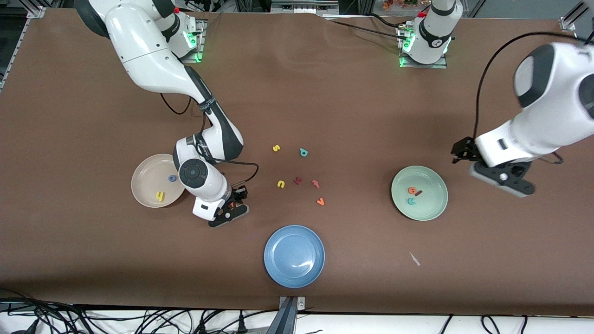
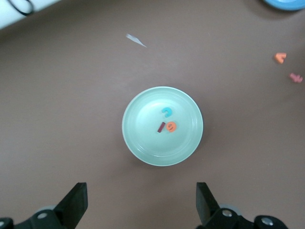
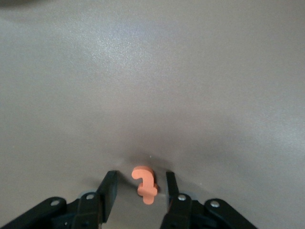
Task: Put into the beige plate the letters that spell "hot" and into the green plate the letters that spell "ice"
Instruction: 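Carry the orange 4 onto the white plate with the right gripper and release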
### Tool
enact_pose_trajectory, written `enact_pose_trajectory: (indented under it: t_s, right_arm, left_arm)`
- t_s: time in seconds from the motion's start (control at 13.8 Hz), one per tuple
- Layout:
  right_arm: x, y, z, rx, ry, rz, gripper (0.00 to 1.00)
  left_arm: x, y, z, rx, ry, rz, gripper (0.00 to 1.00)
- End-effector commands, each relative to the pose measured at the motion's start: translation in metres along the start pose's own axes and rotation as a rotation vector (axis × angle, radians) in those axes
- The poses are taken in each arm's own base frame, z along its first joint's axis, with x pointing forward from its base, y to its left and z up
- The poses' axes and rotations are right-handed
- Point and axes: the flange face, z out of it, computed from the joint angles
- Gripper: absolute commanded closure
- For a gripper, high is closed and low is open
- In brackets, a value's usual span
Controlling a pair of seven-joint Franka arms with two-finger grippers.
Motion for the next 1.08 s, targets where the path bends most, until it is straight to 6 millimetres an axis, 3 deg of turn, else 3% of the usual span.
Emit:
enact_pose_trajectory:
  t_s: [0.0,0.29,0.58,0.8,1.01]
  right_arm:
    - [0.005,-0.003,0.007,-0.006,0.001,-0.015,0.69]
    - [0.004,-0.003,0.008,-0.006,-0.001,-0.015,0.82]
    - [0.004,-0.002,0.008,-0.006,-0.002,-0.007,0.87]
    - [0.008,0.002,-0.003,-0.004,0.004,-0.002,0.9]
    - [0.007,0.022,-0.018,-0.004,-0.01,0.02,0.9]
  left_arm:
    - [-0.022,0.01,-0.027,-0.013,0.002,-0.08,0.0]
    - [-0.034,0.042,-0.054,-0.005,-0.019,-0.296,0.0]
    - [-0.044,0.045,-0.069,-0.007,-0.042,-0.303,0.0]
    - [-0.054,0.048,-0.08,-0.009,-0.033,-0.308,0.0]
    - [-0.067,0.044,-0.087,-0.01,-0.028,-0.322,0.0]
